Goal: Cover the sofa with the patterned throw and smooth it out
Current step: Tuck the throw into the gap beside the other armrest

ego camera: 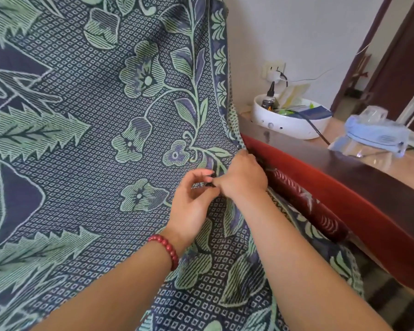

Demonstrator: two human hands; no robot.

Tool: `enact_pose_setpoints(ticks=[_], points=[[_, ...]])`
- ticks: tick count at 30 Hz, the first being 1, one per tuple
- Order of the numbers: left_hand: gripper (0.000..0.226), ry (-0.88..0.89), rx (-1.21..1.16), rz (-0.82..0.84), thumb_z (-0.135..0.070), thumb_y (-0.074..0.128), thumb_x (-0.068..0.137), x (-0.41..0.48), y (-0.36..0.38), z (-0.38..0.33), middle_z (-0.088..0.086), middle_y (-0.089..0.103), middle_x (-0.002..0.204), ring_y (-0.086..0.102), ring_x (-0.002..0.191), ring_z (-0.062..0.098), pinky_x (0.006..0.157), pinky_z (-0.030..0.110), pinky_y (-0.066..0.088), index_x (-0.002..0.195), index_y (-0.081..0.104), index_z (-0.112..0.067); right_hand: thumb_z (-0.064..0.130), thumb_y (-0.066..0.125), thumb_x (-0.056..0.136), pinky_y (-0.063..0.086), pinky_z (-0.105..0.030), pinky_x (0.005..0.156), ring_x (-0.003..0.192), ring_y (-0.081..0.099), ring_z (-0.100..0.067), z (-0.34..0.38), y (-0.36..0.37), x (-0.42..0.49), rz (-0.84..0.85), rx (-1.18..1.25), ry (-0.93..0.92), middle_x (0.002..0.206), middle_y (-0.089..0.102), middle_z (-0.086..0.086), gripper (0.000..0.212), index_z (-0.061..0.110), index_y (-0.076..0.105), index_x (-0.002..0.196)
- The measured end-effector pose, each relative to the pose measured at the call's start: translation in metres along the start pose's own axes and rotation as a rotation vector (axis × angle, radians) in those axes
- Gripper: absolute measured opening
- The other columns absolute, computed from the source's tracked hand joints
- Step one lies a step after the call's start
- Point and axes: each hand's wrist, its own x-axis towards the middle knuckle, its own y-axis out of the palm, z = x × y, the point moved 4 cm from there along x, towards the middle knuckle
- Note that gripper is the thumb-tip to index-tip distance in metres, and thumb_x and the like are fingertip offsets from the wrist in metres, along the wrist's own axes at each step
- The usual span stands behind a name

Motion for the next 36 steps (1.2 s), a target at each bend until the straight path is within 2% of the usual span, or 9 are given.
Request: enact_pose_setpoints(ticks=[7,10,14,18,23,26,31,34,36], points=[[0.026,0.035,0.055,-0.038,-0.016,0.06,0.07,-0.003,-0.013,-0.007,-0.006,0.06,0.095,0.059,0.079,0.003,0.081,0.032,0.05,0.095,0.061,-0.023,0.063,0.081,0.052,0.049,-0.034,0.086,0.112,0.059,-0.028,0.007,0.017,0.025,0.107,0.136,0.043,0.123,0.06,-0.01,0.098,0.007,0.049,0.126],[0.024,0.032,0.04,-0.036,-0.012,0.062,0.073,-0.005,-0.016,-0.007,-0.006,0.059,0.092,0.058,0.078,0.003,0.081,0.032,0.05,0.094,0.06,-0.023,0.059,0.081,0.055,0.048,-0.036,0.088,0.115,0.056,-0.029,0.009,0.027,0.028,0.129,0.142,0.071,0.128,0.056,-0.012,0.106,0.002,0.038,0.133],[0.026,0.004,0.046,-0.066,0.001,0.06,0.083,-0.006,-0.021,-0.002,-0.003,0.06,0.097,0.059,0.083,0.002,0.088,0.034,0.049,0.102,0.059,-0.018,0.044,0.087,0.058,0.045,-0.034,0.091,0.123,0.049,-0.03,0.006,0.031,0.028,0.151,0.191,0.079,0.135,0.048,-0.014,0.104,0.005,0.029,0.135],[0.027,-0.005,0.044,-0.081,0.001,0.06,0.083,-0.008,-0.024,-0.002,-0.002,0.059,0.099,0.058,0.083,0.002,0.085,0.034,0.048,0.1,0.059,-0.02,0.024,0.08,0.065,0.046,-0.035,0.09,0.116,0.052,-0.032,0.002,0.038,0.035,0.125,0.205,0.093,0.126,0.052,-0.015,0.079,0.013,0.034,0.129],[0.025,-0.009,0.013,-0.101,-0.008,0.064,0.077,-0.006,-0.031,-0.007,-0.003,0.057,0.097,0.054,0.078,0.005,0.076,0.027,0.045,0.098,0.059,-0.022,0.017,0.067,0.069,0.049,-0.03,0.078,0.091,0.062,-0.027,0.001,0.037,0.063,0.041,0.48,0.035,0.097,0.066,-0.006,0.028,0.017,0.056,0.094],[0.027,0.003,0.021,-0.122,0.001,0.06,0.083,-0.004,-0.035,-0.013,0.0,0.056,0.1,0.054,0.08,0.007,0.075,0.026,0.045,0.099,0.058,-0.021,0.019,0.063,0.074,0.047,-0.03,0.076,0.09,0.061,-0.027,0.004,0.043,0.068,0.055,0.504,0.006,0.091,0.063,-0.004,0.02,0.016,0.054,0.092],[0.028,-0.011,0.024,-0.123,0.002,0.058,0.083,-0.01,-0.039,-0.014,0.001,0.056,0.101,0.054,0.079,0.008,0.077,0.026,0.045,0.101,0.057,-0.019,0.029,0.07,0.07,0.041,-0.026,0.077,0.099,0.058,-0.025,0.001,0.04,0.058,0.135,0.464,0.034,0.102,0.06,-0.003,0.043,0.017,0.05,0.105],[0.027,-0.02,0.034,-0.119,0.0,0.059,0.084,-0.011,-0.039,-0.012,0.0,0.057,0.1,0.054,0.082,0.009,0.081,0.03,0.046,0.102,0.057,-0.019,0.036,0.076,0.063,0.048,-0.034,0.087,0.108,0.058,-0.029,0.003,0.034,0.044,0.094,0.343,0.025,0.116,0.059,-0.007,0.069,0.015,0.041,0.118],[0.026,-0.022,0.042,-0.113,-0.001,0.06,0.083,-0.011,-0.037,-0.013,0.0,0.058,0.101,0.057,0.086,0.009,0.085,0.032,0.048,0.103,0.058,-0.019,0.042,0.079,0.062,0.048,-0.039,0.086,0.111,0.056,-0.031,0.003,0.029,0.03,0.038,0.222,0.02,0.122,0.055,-0.01,0.077,0.014,0.039,0.122]])
